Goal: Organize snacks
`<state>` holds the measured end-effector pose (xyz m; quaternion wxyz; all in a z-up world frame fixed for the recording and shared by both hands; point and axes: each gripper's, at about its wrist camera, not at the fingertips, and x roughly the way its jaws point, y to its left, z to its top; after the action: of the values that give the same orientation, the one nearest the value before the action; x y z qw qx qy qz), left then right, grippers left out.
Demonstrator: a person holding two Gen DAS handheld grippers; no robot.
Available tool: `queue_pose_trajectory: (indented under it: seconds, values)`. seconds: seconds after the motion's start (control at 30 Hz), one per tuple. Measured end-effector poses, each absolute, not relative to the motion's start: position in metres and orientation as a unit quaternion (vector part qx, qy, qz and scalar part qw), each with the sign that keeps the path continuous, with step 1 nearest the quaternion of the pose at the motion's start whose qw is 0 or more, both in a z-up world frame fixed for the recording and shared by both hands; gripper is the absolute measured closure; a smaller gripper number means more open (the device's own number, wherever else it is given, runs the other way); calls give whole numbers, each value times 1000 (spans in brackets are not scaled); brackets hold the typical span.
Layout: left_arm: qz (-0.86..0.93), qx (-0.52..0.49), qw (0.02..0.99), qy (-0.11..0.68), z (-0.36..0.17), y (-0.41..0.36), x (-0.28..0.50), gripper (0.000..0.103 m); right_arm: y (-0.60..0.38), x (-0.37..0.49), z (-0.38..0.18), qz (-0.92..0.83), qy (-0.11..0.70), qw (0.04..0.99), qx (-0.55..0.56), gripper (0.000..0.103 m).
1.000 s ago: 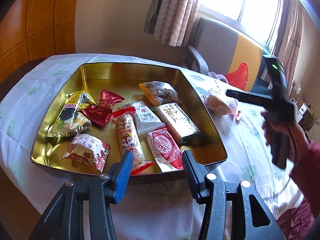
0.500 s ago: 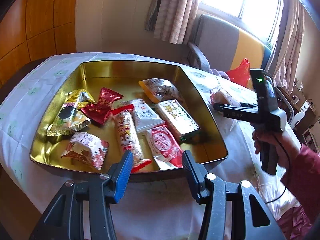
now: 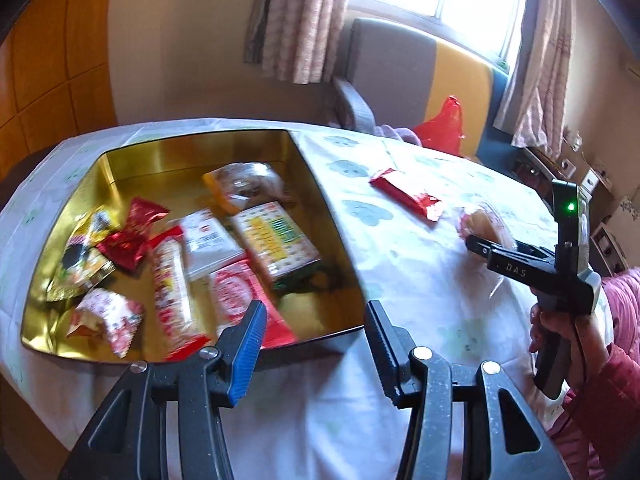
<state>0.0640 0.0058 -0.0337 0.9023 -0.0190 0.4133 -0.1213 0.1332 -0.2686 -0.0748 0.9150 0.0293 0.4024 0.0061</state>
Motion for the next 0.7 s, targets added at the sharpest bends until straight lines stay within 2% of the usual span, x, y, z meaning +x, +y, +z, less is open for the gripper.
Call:
queue_pose_trajectory:
  seconds: [0.3,0.53,0.7]
  values:
    - [-158,-4,896,414,-19,-54,93,51,-324,117,-73,-126,380,915,46,25]
    - [-169,-12,885,433,-17,-105,143,48,-318,120,-76,-144,378,914,26,24]
    - [-137,-43,870,471,-36,-127,197,45,-321,118,-77,-145,375,915,34,24]
